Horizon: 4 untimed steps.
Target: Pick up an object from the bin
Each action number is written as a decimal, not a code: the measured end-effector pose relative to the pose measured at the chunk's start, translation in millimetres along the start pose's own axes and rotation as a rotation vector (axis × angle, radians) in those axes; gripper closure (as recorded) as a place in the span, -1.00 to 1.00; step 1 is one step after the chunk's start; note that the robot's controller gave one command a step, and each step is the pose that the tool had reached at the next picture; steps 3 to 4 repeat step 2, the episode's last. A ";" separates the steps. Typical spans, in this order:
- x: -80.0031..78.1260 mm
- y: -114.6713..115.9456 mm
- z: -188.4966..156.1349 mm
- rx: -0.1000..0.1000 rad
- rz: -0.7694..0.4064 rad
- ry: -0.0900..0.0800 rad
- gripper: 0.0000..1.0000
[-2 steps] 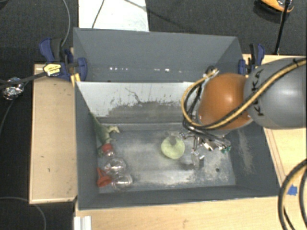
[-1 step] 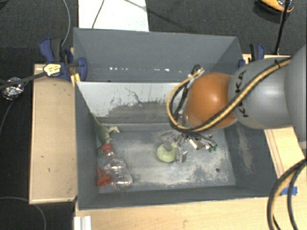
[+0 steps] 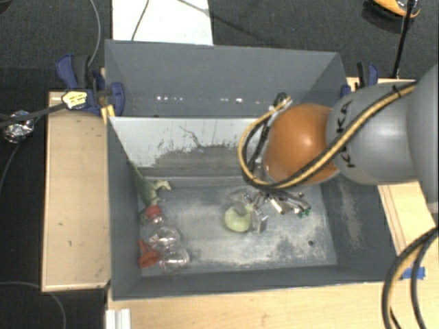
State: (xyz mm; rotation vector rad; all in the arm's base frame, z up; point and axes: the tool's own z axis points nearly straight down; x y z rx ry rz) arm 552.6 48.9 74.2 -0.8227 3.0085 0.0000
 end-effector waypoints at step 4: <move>13.7 29.1 -0.9 0.007 -0.087 -0.015 1.00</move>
Offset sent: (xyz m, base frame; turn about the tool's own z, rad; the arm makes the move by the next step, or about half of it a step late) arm -0.0335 0.0207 -0.0042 -0.0917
